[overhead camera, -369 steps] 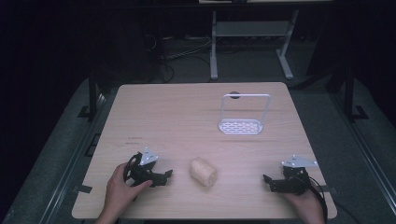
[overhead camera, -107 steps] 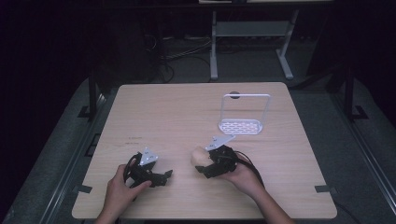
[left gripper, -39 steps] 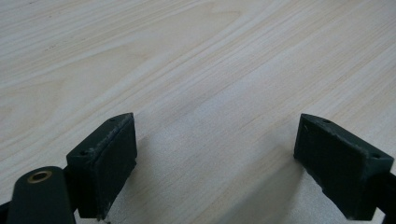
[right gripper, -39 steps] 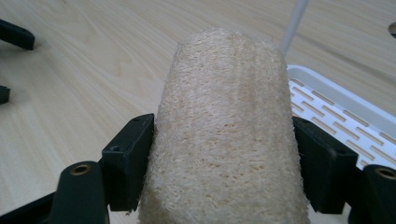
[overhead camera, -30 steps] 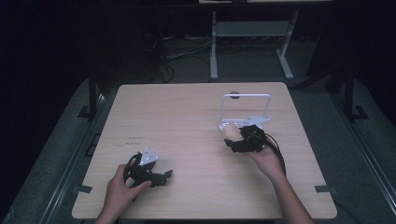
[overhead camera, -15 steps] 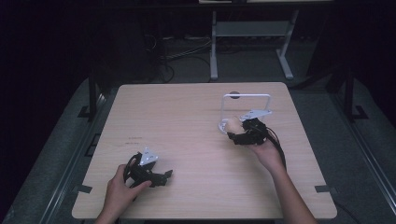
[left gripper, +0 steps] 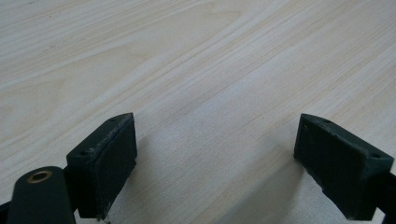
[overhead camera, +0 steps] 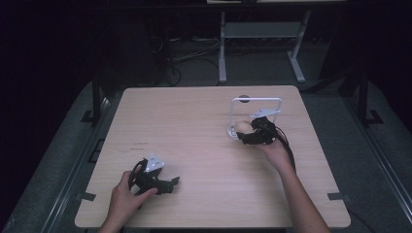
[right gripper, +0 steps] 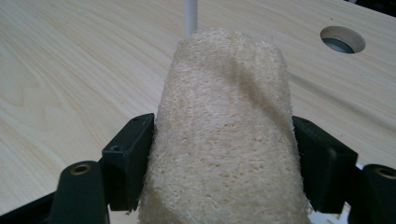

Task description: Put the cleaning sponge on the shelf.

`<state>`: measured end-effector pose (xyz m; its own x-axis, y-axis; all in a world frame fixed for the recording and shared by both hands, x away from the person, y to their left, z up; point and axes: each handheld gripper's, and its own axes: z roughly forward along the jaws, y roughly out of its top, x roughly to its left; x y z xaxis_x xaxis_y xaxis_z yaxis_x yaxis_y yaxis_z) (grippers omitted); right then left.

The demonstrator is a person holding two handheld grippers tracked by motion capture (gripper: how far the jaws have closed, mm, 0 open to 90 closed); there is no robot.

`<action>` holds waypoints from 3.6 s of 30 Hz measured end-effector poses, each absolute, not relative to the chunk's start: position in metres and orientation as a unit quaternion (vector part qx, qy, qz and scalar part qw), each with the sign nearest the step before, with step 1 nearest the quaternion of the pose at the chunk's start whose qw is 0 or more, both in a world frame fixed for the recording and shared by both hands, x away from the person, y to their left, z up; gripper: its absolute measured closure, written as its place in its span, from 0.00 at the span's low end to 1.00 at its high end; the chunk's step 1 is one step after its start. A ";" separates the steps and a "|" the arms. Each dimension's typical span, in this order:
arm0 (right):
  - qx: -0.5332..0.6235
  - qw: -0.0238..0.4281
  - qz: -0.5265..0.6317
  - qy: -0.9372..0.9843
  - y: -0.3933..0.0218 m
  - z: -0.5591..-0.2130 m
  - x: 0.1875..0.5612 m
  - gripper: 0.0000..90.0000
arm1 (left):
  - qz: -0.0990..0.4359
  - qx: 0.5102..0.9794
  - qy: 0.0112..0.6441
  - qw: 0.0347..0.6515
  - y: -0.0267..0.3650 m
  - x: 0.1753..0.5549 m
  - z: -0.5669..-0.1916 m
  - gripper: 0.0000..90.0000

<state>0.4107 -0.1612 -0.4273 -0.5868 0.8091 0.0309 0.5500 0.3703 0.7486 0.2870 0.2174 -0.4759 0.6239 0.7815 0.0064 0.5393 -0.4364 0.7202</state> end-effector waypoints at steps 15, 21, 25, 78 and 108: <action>0.435 0.168 0.362 0.807 -0.162 -0.445 0.427 0.31 | 0.172 0.830 0.398 0.351 0.217 0.287 -0.476 0.14; 0.441 0.166 0.360 0.805 -0.162 -0.449 0.430 0.31 | 0.172 0.830 0.398 0.351 0.217 0.287 -0.476 0.14; 0.440 0.165 0.356 0.808 -0.160 -0.453 0.432 0.31 | 0.172 0.830 0.398 0.351 0.217 0.287 -0.476 0.14; 0.402 0.142 0.388 0.817 -0.153 -0.434 0.373 1.00 | 0.172 0.831 0.396 0.350 0.218 0.287 -0.476 0.14; 0.429 0.144 0.356 0.818 -0.168 -0.457 0.385 1.00 | 0.173 0.831 0.396 0.351 0.218 0.287 -0.476 0.14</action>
<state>0.3853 -0.1681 -0.4570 -0.5908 0.8038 0.0703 0.5992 0.3787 0.7054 0.2871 0.2178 -0.4759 0.6269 0.7791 0.0096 0.5365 -0.4406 0.7197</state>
